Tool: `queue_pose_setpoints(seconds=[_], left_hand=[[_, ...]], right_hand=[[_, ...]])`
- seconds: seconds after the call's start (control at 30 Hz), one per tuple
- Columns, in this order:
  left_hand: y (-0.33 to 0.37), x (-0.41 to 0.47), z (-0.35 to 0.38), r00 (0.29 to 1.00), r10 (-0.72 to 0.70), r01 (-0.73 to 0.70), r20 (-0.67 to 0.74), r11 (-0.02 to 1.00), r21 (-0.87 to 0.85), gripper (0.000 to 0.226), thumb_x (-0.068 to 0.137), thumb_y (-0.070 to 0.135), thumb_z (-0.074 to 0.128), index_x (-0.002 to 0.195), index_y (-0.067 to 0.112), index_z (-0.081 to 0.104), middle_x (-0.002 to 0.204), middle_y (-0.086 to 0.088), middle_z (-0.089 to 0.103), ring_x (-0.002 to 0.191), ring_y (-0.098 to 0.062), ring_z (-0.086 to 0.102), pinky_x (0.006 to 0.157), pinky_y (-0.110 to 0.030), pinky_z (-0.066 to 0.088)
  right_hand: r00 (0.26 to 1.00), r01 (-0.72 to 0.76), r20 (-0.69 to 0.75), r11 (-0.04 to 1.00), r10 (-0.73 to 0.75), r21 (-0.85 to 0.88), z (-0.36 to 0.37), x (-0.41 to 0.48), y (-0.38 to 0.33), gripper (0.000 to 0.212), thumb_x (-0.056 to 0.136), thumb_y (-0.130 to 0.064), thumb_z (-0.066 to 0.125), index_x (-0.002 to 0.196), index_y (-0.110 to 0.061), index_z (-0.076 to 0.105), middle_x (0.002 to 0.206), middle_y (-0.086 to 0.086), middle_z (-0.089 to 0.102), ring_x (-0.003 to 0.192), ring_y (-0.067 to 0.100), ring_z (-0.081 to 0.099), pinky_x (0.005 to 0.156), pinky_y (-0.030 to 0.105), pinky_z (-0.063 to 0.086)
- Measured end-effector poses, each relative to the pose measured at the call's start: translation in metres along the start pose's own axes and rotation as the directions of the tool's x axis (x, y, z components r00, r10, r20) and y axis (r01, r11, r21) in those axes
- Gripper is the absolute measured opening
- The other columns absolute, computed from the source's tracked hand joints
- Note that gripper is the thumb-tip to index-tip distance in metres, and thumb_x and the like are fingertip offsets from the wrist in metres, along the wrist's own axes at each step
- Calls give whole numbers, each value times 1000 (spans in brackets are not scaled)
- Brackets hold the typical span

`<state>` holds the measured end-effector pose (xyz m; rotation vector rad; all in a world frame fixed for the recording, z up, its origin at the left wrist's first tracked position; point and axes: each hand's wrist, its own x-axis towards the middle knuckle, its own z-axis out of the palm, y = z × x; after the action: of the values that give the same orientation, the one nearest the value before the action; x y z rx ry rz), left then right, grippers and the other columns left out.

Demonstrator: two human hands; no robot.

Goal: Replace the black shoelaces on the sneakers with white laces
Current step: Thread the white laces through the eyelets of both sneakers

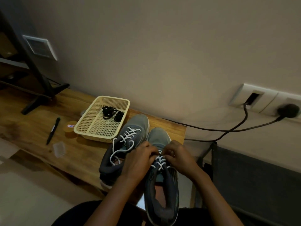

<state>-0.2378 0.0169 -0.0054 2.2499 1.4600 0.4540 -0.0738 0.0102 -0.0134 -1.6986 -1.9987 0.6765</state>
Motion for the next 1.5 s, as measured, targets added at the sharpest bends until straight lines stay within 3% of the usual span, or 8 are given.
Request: queue_pose_setpoints(seconds=[0.27, 0.4, 0.57, 0.7, 0.9, 1.0, 1.23, 1.5], left_hand=[[10, -3, 6, 996, -78, 78, 40, 997, 22, 11, 99, 21, 37, 98, 16, 46, 112, -5, 44, 96, -26, 53, 77, -39, 42], [11, -4, 7, 990, -142, 142, 13, 990, -25, 9, 98, 15, 35, 90, 19, 37, 107, -7, 48, 93, -27, 52, 70, -30, 31], [13, -7, -4, 990, -131, 125, -51, 986, -113, 24, 99, 24, 38, 117, 20, 52, 119, 0, 59, 107, -19, 56, 85, -33, 43], [19, -31, -6, 981, -178, 192, 72, 917, -349, 63, 91, 32, 49, 148, 29, 21, 151, 5, 32, 136, -13, 34, 110, -39, 32], [30, -53, 14, 981, -173, 186, 90, 969, -165, 90, 89, 27, 54, 150, 21, -13, 159, 1, -7, 146, -14, -2, 118, -29, 8], [31, -49, 23, 984, -178, 178, 3, 983, -37, 76, 95, 16, 44, 150, 14, -9, 159, -5, -1, 146, -18, 3, 115, -26, 12], [35, -39, 30, 961, -216, 236, -174, 967, 100, 64, 97, 14, 39, 151, 14, 6, 150, -11, 33, 129, -27, 41, 97, -32, 40], [33, -33, 33, 959, -229, 258, -165, 948, 186, 65, 98, 13, 39, 151, 17, 1, 152, -11, 23, 126, -27, 46, 90, -34, 46]], right_hand=[[999, -36, 24, 999, 36, 9, 3, -4, -1, 10, 88, -6, 49, 80, -12, 52, 81, 2, 52, 76, 18, 48, 67, 30, 38], [997, -83, 8, 995, 83, 50, -3, -6, 0, 7, 90, -6, 50, 86, -6, 56, 82, 7, 58, 77, 20, 53, 67, 29, 39], [993, -115, 36, 990, 112, 86, -10, -7, -3, 8, 90, -11, 55, 91, -12, 63, 85, 0, 62, 80, 13, 57, 70, 25, 43], [987, -159, 46, 961, 152, 228, -16, -30, -11, 25, 87, -8, 60, 111, -14, 59, 99, -4, 60, 92, 9, 58, 74, 10, 44], [966, -256, 46, 930, 253, 264, 2, -65, -28, 62, 58, -31, 64, 119, -23, 55, 111, -5, 61, 103, 9, 57, 82, 19, 46], [958, -260, -80, 950, 277, 174, 17, -64, -33, 47, 62, -28, 65, 107, -21, 56, 107, -1, 60, 101, 15, 55, 85, 32, 48], [916, -315, -308, 935, 256, -163, 29, -52, -46, 22, 81, -30, 60, 99, -19, 52, 100, -1, 60, 93, 18, 57, 67, 25, 39], [873, -393, -394, 893, 287, -220, 26, -48, -47, 21, 86, -13, 55, 106, -8, 54, 107, 9, 54, 84, 28, 61, 57, 30, 36]])
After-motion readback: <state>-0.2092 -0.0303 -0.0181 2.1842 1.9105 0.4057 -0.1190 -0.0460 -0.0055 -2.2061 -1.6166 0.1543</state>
